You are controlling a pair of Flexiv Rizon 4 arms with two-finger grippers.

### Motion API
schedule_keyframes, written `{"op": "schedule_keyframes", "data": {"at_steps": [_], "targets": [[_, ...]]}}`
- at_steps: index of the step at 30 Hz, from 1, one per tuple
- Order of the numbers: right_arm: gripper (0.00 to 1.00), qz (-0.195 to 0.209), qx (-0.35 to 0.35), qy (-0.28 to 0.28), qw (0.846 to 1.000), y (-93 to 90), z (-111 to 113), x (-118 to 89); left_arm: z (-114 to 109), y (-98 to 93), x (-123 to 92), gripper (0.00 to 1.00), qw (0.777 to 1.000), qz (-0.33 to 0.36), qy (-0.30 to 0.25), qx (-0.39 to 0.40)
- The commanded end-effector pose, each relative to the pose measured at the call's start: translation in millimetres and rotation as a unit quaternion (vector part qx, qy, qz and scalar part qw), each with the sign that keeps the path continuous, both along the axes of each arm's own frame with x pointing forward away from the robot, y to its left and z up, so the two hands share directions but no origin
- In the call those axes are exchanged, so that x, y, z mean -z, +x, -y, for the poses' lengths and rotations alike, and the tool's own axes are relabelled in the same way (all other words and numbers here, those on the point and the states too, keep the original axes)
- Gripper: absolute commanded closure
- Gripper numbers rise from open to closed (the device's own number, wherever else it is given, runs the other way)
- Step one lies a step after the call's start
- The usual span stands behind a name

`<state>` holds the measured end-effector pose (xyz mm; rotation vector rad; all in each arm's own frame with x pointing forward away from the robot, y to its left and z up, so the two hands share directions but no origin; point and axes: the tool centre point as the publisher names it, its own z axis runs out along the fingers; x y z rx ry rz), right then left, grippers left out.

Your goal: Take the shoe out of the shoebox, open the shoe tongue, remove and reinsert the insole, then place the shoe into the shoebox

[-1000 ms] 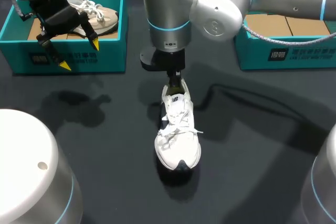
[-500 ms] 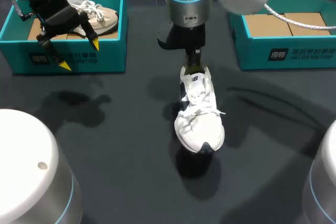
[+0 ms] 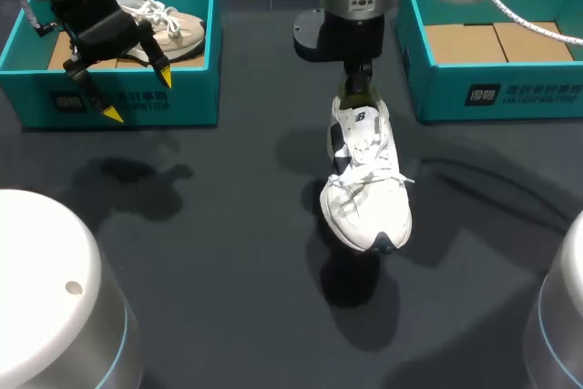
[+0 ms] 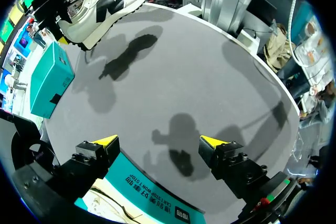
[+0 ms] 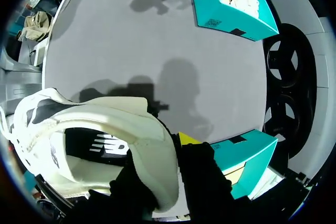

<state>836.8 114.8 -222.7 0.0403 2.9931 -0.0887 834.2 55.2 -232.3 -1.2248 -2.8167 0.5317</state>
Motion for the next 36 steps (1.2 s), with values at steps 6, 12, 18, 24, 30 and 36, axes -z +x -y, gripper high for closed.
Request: {"op": "schedule_keyframes", "data": {"at_steps": [6, 12, 18, 24, 30, 36], "targets": [[1.00, 0.009, 0.002, -0.017, 1.000, 3.7, 19, -15, 0, -0.3, 0, 0.00, 1.000, 0.001, 0.001, 0.000], [1.00, 0.018, -0.003, -0.037, 0.999, 18.2, 62, -45, 0, -0.3, 0, 0.00, 1.000, 0.001, 0.001, 0.000], [1.00, 0.021, -0.009, -0.055, 0.998, 32.8, 94, -66, 0, -0.3, 0, 0.00, 1.000, 0.001, 0.001, 0.000], [1.00, 0.032, -0.015, -0.044, 0.998, 40.2, 103, -70, 0, -0.3, 0, 0.00, 1.000, 0.001, 0.001, 0.000], [1.00, 0.032, -0.015, -0.044, 0.998, 40.2, 103, -70, 0, -0.3, 0, 0.00, 1.000, 0.001, 0.001, 0.000], [1.00, 0.035, 0.003, -0.031, 0.999, 53.9, 109, -74, 0, -0.3, 0, 0.00, 1.000, 0.001, 0.001, 0.000]]}}
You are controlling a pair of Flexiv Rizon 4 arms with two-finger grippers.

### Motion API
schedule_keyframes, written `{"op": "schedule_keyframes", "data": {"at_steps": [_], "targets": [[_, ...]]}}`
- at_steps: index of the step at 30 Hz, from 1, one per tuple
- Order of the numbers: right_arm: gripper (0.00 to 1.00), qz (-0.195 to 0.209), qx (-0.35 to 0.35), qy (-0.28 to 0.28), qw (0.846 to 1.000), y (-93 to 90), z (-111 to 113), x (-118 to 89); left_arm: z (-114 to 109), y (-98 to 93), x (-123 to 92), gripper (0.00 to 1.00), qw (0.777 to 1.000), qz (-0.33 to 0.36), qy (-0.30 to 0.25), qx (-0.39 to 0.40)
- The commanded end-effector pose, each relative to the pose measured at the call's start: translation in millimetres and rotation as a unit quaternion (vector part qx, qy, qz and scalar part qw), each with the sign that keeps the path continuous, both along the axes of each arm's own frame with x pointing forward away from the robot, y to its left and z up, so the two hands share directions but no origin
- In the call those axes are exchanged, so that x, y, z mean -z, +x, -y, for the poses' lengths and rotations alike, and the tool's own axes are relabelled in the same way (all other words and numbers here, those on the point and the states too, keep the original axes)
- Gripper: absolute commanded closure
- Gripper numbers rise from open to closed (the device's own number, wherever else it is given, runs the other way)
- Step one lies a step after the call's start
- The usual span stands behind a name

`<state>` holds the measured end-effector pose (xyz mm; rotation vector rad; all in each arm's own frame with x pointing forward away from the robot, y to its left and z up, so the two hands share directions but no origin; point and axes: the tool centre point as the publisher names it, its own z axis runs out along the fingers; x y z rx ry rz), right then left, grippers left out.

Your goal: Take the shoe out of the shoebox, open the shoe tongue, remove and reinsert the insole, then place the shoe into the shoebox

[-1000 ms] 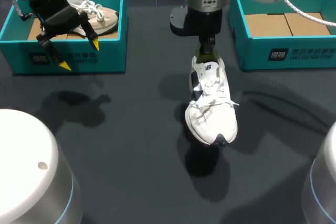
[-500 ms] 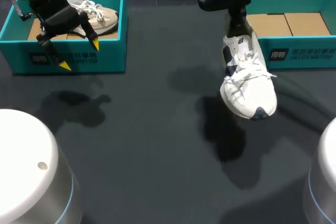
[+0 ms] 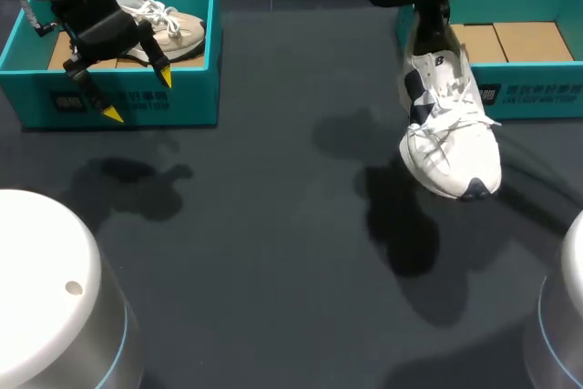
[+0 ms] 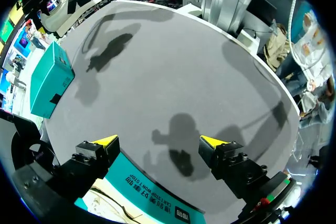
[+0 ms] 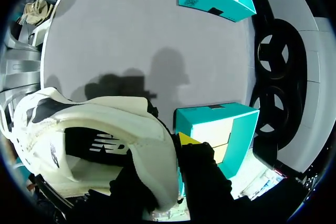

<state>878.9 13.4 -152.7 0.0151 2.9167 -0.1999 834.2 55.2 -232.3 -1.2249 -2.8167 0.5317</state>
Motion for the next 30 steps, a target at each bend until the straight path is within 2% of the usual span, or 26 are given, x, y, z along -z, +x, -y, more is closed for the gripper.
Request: {"op": "schedule_keyframes", "data": {"at_steps": [1, 10, 17, 30], "targets": [[1.00, 0.002, 0.011, 0.007, 1.000, 17.0, 10, -8, 0, -0.3, 0, 0.00, 1.000, 0.001, 0.001, 0.000], [1.00, 0.014, 0.030, -0.038, 0.999, 63.6, 53, -44, 0, -0.3, 0, 0.00, 1.000, 0.001, 0.001, 0.000], [1.00, 0.022, 0.037, -0.055, 0.998, 115.0, 85, -61, 0, -0.3, 0, 0.00, 1.000, 0.001, 0.001, 0.000], [1.00, 0.022, 0.037, -0.055, 0.998, 115.0, 85, -61, 0, -0.3, 0, 0.00, 1.000, 0.001, 0.001, 0.000]]}}
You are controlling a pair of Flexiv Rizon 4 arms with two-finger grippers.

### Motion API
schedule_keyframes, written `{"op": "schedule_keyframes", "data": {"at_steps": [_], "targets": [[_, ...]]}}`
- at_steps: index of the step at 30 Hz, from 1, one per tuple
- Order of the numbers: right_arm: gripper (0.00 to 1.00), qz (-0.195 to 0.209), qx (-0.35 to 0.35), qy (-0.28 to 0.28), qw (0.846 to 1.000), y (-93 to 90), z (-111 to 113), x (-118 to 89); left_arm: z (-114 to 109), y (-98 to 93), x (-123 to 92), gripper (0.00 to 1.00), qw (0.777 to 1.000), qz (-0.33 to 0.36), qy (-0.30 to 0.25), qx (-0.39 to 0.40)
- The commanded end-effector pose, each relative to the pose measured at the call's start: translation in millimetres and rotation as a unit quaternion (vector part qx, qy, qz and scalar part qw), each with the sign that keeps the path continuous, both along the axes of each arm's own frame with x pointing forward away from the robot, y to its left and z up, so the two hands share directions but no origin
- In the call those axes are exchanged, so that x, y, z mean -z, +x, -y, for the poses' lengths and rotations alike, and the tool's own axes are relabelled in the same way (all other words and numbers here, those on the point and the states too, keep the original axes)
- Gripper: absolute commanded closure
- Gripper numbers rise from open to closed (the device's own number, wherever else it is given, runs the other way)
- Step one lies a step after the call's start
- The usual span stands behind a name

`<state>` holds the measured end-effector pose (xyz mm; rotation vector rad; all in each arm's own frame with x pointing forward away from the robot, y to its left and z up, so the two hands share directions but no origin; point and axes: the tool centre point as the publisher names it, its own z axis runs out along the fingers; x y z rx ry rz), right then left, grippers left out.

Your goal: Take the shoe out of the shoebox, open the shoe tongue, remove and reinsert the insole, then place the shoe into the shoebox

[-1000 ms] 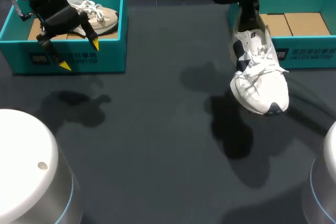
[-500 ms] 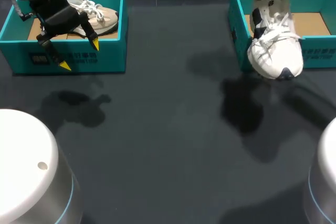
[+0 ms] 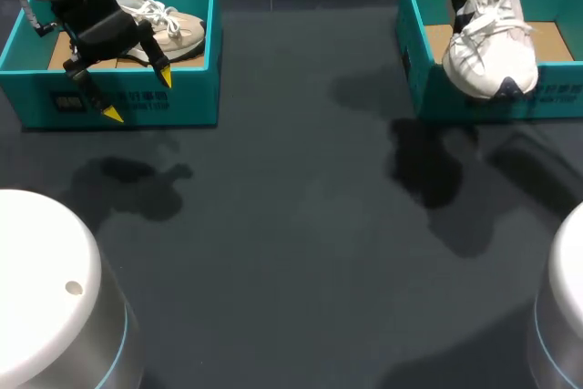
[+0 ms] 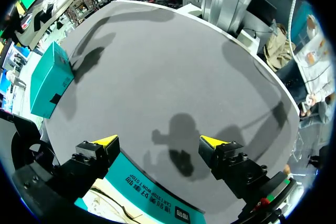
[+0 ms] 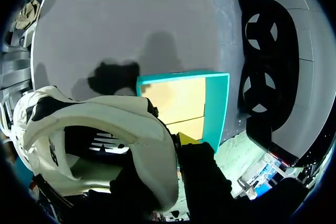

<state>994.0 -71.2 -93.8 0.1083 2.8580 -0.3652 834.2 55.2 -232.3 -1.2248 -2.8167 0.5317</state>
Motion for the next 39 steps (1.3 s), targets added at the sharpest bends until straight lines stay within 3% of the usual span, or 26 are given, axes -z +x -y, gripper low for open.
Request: {"op": "schedule_keyframes", "data": {"at_steps": [1, 7, 20, 35, 39], "targets": [[1.00, -0.001, 0.000, -0.001, 1.000, -0.1, 0, -2, 0, -0.4, 0, 0.00, 1.000, 0.001, 0.001, 0.000], [1.00, 0.005, 0.015, -0.010, 1.000, 16.3, 19, -14, 0, -0.4, 0, 0.00, 1.000, 0.001, 0.001, 0.000], [1.00, 0.018, -0.022, -0.031, 0.999, 98.9, 91, -28, 0, -0.4, 0, 0.00, 1.000, 0.001, 0.001, 0.000], [1.00, 0.018, -0.022, -0.031, 0.999, 98.9, 91, -28, 0, -0.4, 0, 0.00, 1.000, 0.001, 0.001, 0.000], [1.00, 0.041, -0.034, -0.043, 0.998, 122.7, 101, -30, 0, -0.4, 0, 0.00, 1.000, 0.001, 0.001, 0.000]]}}
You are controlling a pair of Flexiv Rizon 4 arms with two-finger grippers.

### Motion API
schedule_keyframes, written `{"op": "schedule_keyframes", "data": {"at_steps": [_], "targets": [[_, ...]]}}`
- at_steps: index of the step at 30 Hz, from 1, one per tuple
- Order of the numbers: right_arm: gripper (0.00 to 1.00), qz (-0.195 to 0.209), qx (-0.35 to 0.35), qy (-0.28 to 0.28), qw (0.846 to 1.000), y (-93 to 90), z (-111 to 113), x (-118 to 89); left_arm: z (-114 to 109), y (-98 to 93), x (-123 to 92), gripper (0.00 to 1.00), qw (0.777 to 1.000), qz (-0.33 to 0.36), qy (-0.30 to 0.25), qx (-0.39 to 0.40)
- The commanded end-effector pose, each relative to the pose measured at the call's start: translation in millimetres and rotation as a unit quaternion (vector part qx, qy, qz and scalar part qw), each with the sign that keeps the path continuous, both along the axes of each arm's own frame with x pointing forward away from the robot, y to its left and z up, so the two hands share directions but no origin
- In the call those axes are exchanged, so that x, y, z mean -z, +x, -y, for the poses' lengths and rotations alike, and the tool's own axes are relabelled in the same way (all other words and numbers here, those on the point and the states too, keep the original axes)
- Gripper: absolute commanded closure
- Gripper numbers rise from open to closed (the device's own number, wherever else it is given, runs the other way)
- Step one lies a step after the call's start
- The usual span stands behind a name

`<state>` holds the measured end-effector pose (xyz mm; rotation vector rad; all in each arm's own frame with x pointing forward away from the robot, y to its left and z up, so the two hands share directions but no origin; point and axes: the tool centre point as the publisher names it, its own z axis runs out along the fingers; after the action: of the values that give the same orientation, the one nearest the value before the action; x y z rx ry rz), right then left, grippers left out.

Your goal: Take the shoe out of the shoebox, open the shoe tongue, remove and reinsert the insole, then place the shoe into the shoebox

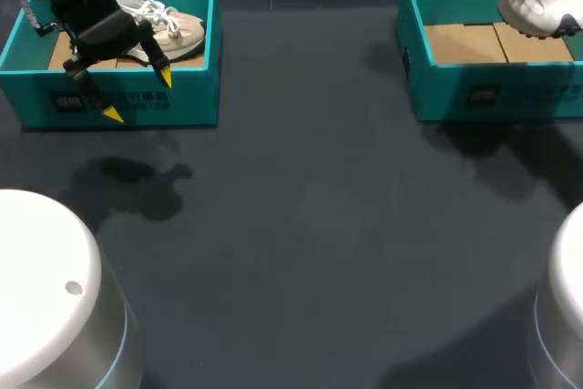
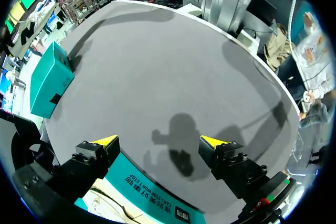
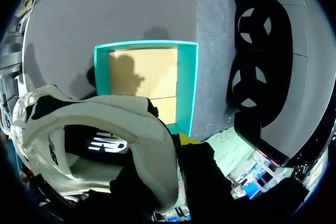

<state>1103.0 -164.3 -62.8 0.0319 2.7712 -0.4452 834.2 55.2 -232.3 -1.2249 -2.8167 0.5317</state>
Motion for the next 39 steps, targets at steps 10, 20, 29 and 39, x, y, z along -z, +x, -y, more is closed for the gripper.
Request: {"op": "schedule_keyframes", "data": {"at_steps": [10, 20, 29, 39], "targets": [[1.00, 0.032, -0.046, -0.007, 0.998, 67.2, 61, 30, 0, -0.3, 0, 0.00, 1.000, 0.001, 0.001, 0.000], [1.00, 0.022, -0.028, 0.000, 0.999, 74.2, 90, 55, 0, -0.3, 0, 0.00, 1.000, 0.001, 0.001, 0.000], [1.00, 0.022, -0.028, 0.000, 0.999, 74.2, 90, 55, 0, -0.3, 0, 0.00, 1.000, 0.001, 0.001, 0.000], [1.00, 0.050, 0.149, 0.035, 0.987, 42.9, 118, 88, 0, -0.3, 0, 0.00, 1.000, 0.001, 0.001, 0.000]]}}
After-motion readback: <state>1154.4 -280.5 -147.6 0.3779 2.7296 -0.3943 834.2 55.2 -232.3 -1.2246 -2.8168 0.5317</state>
